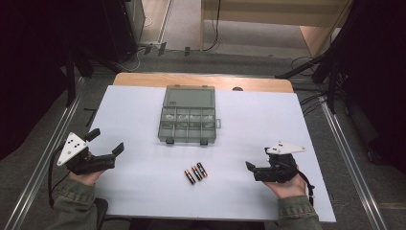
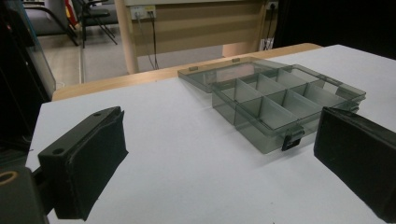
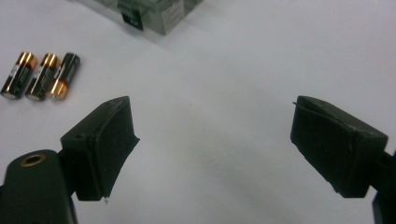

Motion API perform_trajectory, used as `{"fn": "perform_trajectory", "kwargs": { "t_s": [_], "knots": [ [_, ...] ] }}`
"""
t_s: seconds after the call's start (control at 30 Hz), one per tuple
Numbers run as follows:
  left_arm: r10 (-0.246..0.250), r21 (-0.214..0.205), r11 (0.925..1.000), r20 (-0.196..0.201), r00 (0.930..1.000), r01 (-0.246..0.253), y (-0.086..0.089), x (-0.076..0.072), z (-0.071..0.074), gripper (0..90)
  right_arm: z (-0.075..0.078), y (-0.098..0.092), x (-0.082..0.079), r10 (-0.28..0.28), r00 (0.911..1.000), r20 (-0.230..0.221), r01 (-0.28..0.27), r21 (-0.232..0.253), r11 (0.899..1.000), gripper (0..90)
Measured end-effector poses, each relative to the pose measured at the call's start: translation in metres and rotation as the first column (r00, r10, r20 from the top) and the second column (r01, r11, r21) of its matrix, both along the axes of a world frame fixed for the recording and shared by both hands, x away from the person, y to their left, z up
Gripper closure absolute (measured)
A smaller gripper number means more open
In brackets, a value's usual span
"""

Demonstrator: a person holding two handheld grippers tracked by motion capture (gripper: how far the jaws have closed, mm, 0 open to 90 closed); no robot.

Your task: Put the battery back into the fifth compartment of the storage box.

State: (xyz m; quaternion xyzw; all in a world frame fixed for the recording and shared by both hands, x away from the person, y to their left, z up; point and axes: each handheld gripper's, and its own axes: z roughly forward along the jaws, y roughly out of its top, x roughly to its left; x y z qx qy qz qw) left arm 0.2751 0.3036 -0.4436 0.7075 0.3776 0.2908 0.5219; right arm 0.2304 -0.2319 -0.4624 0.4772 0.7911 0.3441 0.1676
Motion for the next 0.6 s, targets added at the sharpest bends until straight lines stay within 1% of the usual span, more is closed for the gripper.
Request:
{"fn": "perform_trajectory", "kwargs": {
  "t_s": [0.07,0.13,0.23,0.27,0.4,0.47,0.6],
  "knots": [
    [0.000,0.000,1.0000,0.000,1.0000,0.000,0.000,0.000,0.000,2.5,0.000,0.005,0.002,0.000,0.9987,-0.051,-0.001,-0.020,1.000,14.0],
    [0.001,0.001,1.0000,0.002,1.0000,-0.002,0.000,0.000,0.000,2.5,0.000,0.009,0.003,-0.013,0.9955,-0.094,0.010,-0.036,0.999,14.0],
    [0.003,0.002,1.0000,0.006,1.0000,-0.003,0.000,0.000,0.000,2.6,0.001,0.015,0.005,-0.030,0.9878,-0.153,0.023,-0.052,0.998,14.0],
    [0.003,0.005,1.0000,0.007,1.0000,-0.003,0.000,0.000,0.000,2.5,0.002,0.017,0.005,-0.031,0.9857,-0.166,0.021,-0.058,0.998,14.0],
    [0.003,0.013,0.9999,0.005,1.0000,-0.003,-0.001,0.001,-0.001,2.5,0.004,0.025,0.008,-0.043,0.9760,-0.213,0.027,-0.078,0.997,14.2],
    [0.004,0.010,0.9999,0.007,1.0000,-0.004,-0.001,0.001,-0.001,2.6,0.005,0.027,0.009,-0.041,0.9751,-0.218,0.024,-0.079,0.997,14.1],
    [0.006,0.003,1.0000,0.006,1.0000,-0.006,0.000,0.002,-0.001,2.6,0.007,0.037,0.013,-0.034,0.9725,-0.230,0.012,-0.094,0.996,14.2]
  ]
}}
